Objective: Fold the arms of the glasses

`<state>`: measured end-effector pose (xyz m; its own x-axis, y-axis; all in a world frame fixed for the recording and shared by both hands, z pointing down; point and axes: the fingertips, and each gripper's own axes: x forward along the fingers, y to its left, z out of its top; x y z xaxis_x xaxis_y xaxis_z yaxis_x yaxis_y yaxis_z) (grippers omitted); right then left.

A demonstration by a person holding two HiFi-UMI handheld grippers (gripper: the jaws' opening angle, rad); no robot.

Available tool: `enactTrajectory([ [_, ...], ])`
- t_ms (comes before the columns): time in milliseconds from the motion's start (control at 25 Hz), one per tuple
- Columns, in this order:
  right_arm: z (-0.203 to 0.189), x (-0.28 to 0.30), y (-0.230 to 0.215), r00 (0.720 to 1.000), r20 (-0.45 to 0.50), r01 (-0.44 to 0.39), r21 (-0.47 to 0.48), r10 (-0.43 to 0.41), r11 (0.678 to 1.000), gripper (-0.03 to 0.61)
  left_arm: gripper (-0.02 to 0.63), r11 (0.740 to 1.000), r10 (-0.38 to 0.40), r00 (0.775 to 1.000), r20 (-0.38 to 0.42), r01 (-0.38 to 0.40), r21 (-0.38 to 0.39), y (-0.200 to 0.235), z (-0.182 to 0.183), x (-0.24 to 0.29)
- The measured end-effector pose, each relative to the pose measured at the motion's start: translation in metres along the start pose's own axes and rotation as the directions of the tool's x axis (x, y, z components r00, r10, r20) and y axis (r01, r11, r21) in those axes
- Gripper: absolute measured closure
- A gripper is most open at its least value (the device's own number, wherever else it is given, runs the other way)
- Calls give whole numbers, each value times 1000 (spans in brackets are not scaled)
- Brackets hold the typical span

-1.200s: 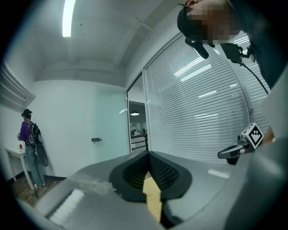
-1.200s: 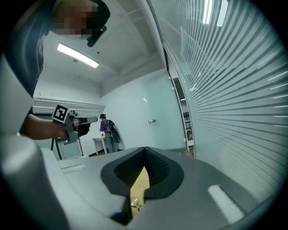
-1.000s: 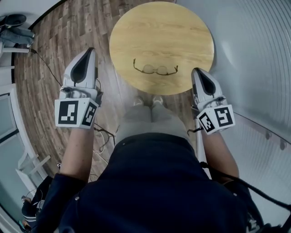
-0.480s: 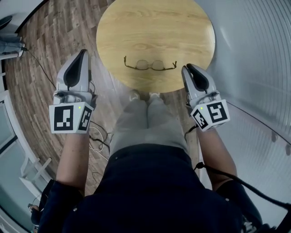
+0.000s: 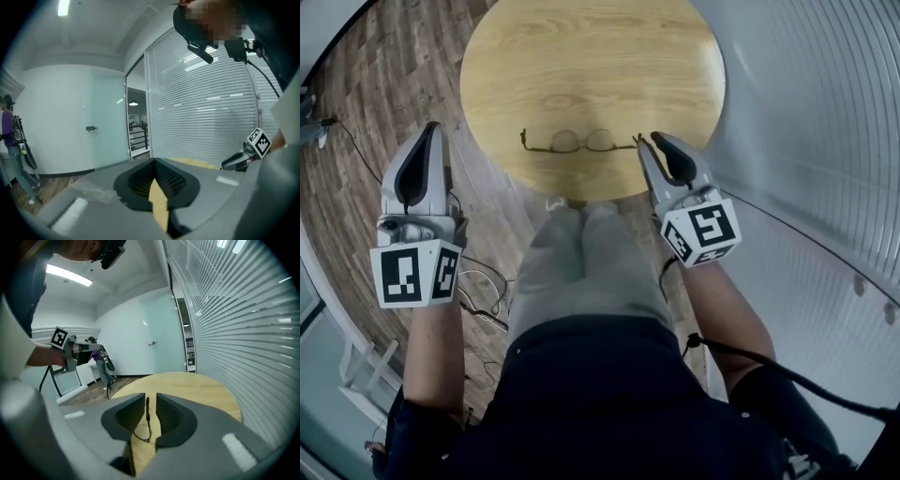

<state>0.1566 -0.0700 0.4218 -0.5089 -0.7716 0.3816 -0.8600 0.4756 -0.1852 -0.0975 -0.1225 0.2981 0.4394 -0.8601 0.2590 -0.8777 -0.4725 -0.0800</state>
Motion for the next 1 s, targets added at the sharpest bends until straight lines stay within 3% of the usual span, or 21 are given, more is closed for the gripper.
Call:
enactTrajectory([
  [1000, -12, 14, 1, 996, -88, -8, 38, 11, 999, 499, 612, 1000, -15, 1000, -22, 14, -18, 6, -10, 6],
])
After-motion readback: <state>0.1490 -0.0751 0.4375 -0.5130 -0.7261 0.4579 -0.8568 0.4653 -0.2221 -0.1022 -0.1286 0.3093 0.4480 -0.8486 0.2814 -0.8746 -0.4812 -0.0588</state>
